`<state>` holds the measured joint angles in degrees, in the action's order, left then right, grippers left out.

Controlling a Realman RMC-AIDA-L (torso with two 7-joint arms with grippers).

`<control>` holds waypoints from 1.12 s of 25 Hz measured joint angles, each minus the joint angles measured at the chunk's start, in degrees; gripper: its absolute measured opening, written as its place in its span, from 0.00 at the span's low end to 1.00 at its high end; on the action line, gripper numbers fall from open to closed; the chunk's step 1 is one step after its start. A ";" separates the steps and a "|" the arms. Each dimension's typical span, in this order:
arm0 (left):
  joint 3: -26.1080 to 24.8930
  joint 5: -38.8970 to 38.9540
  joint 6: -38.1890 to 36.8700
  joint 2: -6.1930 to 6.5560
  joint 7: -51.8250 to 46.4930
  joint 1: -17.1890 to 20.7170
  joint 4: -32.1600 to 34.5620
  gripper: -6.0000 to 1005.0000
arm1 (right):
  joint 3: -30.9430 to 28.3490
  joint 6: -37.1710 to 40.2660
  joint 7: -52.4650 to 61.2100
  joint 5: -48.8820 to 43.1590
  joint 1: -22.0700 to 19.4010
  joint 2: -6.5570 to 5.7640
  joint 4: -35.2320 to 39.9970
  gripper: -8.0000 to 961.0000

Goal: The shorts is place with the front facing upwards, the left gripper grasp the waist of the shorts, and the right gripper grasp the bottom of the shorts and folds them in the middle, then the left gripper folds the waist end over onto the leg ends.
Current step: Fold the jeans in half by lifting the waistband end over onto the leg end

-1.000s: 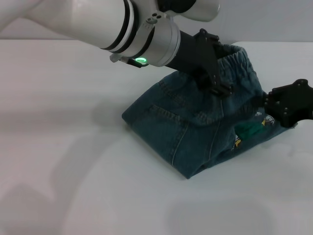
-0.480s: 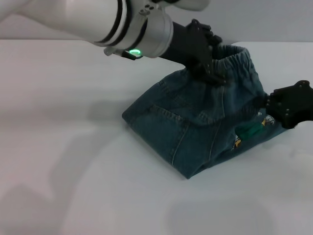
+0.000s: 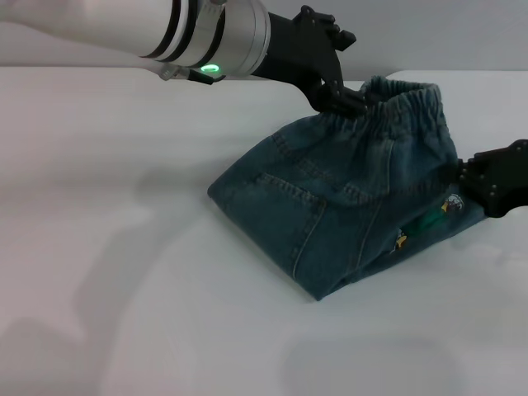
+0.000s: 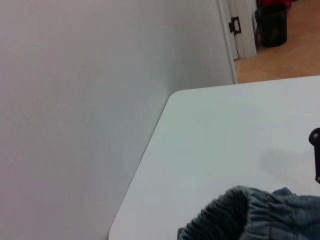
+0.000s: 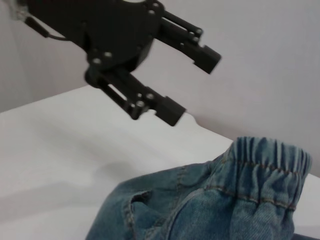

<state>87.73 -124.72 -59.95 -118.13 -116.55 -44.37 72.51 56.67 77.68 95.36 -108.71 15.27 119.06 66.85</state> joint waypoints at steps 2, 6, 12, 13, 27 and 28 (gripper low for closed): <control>-0.09 -0.07 -0.09 0.04 0.00 0.00 -0.12 0.81 | -0.22 -0.39 0.01 0.00 -0.19 0.01 -0.03 0.04; -0.41 -0.30 -0.23 0.09 -0.05 -0.02 -0.44 0.81 | -0.55 -1.09 0.05 0.03 -0.56 0.03 -0.15 0.05; -0.46 -0.36 -0.26 0.09 -0.09 -0.02 -0.60 0.81 | -0.53 -1.77 0.24 0.07 -1.15 0.04 -1.13 0.05; -0.46 -0.37 -0.26 0.09 -0.09 -0.02 -0.61 0.81 | -0.53 -1.92 0.29 0.08 -1.32 0.04 -1.31 0.05; -0.62 -0.53 -1.13 0.18 -0.45 1.67 -0.40 0.81 | -1.26 -6.25 2.44 0.62 -2.55 0.07 -3.73 0.06; -0.62 -0.53 -1.14 0.18 -0.59 1.84 -0.30 0.81 | -1.34 -6.70 2.99 0.70 -2.57 0.03 -3.79 0.06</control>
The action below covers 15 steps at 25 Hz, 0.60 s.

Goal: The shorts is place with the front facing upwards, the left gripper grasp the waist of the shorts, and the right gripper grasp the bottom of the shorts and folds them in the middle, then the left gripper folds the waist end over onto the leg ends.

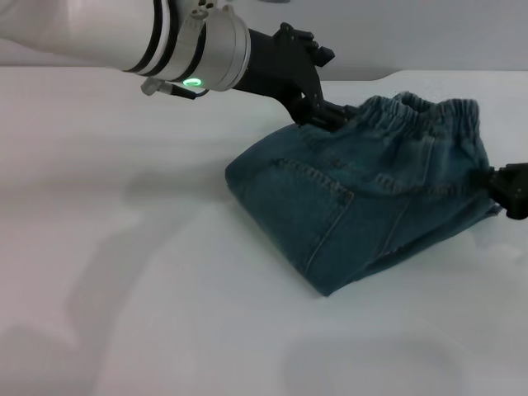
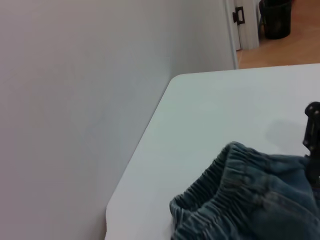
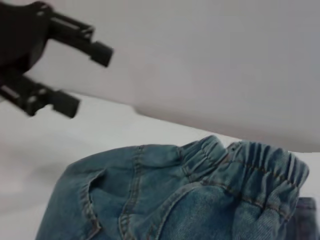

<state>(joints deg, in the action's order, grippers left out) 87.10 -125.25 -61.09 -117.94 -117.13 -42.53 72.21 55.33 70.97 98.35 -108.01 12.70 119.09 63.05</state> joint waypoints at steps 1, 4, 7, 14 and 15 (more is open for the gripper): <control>-0.01 0.00 0.00 0.00 -0.10 0.15 0.05 0.81 | -0.03 -0.17 0.24 0.01 -0.02 -0.06 -0.03 0.06; -0.01 0.00 -0.06 0.00 -0.23 0.43 0.18 0.81 | -0.05 -0.14 0.74 -0.12 -0.07 -0.20 -0.05 0.07; -0.01 0.01 -0.52 0.00 -0.35 0.51 0.22 0.81 | -0.06 -0.11 1.77 -0.37 -0.01 -0.32 -0.05 0.07; -0.01 0.01 -0.63 0.00 -0.38 0.52 0.21 0.81 | -0.06 0.14 2.31 -0.55 -0.09 -0.45 -0.04 0.11; 0.00 0.01 -0.65 0.00 -0.38 0.52 0.22 0.81 | -0.05 0.16 2.49 -0.65 -0.13 -0.46 -0.01 0.15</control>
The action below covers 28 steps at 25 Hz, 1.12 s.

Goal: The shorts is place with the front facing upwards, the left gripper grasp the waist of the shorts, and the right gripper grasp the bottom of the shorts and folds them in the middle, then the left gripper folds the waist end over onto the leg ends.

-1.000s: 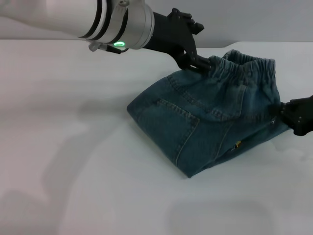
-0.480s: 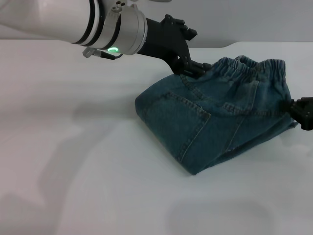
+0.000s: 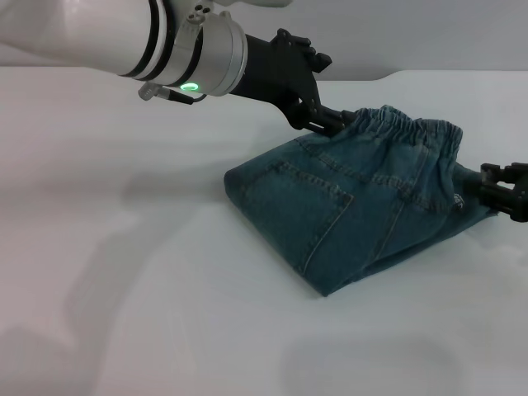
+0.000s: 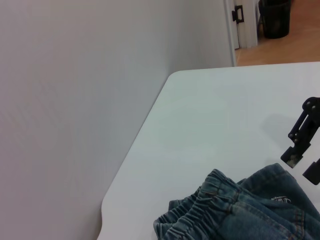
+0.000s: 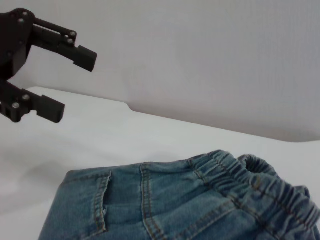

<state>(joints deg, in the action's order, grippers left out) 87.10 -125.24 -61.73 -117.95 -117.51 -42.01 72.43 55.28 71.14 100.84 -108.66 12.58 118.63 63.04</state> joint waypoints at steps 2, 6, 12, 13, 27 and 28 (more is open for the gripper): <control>0.00 0.00 -0.04 0.00 0.00 0.00 0.00 0.81 | -0.02 0.01 0.52 -0.34 -0.23 0.00 0.28 0.22; -0.20 0.00 -0.06 0.00 0.00 0.04 0.07 0.81 | -1.39 -0.37 0.81 -0.36 -1.42 0.17 1.44 0.35; -0.47 0.23 1.52 -0.16 0.00 2.22 1.18 0.81 | -9.47 -1.51 -2.79 8.35 -4.68 0.40 3.47 0.44; -0.48 0.39 2.33 -0.22 0.00 2.97 1.55 0.81 | -9.47 -1.51 -2.79 8.35 -4.68 0.40 3.47 0.44; 1.45 59.95 24.89 -0.61 37.38 25.57 -5.79 0.81 | -24.19 3.57 -48.59 48.19 -8.05 0.17 -20.10 0.44; 1.45 59.95 24.89 -0.61 37.38 25.57 -5.79 0.81 | -24.88 5.07 -52.70 50.86 -7.81 0.14 -22.88 0.44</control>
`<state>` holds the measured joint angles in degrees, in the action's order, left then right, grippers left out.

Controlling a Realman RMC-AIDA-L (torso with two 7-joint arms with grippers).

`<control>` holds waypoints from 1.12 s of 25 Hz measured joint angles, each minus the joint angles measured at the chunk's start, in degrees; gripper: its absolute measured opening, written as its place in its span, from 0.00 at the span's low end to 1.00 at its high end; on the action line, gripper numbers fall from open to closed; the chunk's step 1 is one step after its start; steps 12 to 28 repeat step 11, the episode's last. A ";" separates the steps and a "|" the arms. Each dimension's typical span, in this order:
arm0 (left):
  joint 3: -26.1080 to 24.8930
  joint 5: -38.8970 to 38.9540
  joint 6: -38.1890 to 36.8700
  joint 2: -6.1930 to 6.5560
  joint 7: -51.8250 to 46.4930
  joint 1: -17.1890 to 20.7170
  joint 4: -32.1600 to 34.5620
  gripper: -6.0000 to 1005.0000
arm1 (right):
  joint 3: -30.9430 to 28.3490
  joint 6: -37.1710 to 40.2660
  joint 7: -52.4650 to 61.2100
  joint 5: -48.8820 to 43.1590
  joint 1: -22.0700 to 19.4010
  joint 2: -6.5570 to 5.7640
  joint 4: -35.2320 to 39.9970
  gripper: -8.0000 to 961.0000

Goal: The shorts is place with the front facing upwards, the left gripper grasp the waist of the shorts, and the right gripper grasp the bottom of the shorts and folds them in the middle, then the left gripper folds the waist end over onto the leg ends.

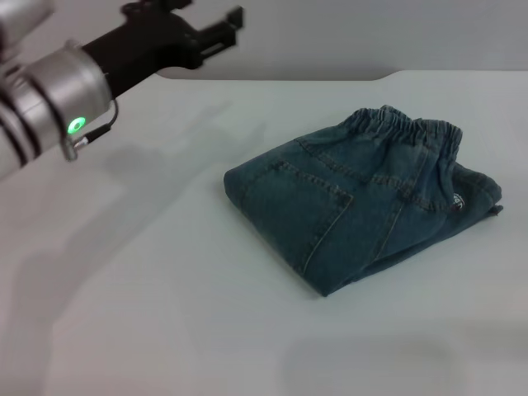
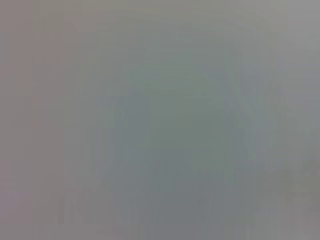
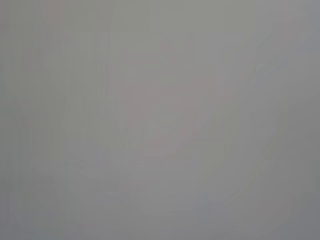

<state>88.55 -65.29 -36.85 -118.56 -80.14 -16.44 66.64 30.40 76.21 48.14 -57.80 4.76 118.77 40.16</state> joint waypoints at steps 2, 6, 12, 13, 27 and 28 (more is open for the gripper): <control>-0.06 14.62 -4.64 -0.01 11.59 0.87 -5.98 0.81 | -0.97 2.94 -8.73 4.85 0.69 -0.04 -5.06 0.44; 0.07 40.80 -21.94 -0.11 31.00 -0.11 -24.47 0.81 | -1.37 6.33 -17.63 13.07 1.74 0.15 -12.00 0.44; 0.17 58.42 -37.24 -0.28 41.46 -3.00 -43.06 0.81 | -2.12 9.41 -22.93 23.81 4.05 0.14 -21.46 0.44; 0.17 58.42 -37.24 -0.28 41.46 -3.00 -43.06 0.81 | -2.12 9.41 -22.93 23.81 4.05 0.14 -21.46 0.44; 0.17 58.42 -37.24 -0.28 41.46 -3.00 -43.06 0.81 | -2.12 9.41 -22.93 23.81 4.05 0.14 -21.46 0.44; 0.17 58.42 -37.24 -0.28 41.46 -3.00 -43.06 0.81 | -2.12 9.41 -22.93 23.81 4.05 0.14 -21.46 0.44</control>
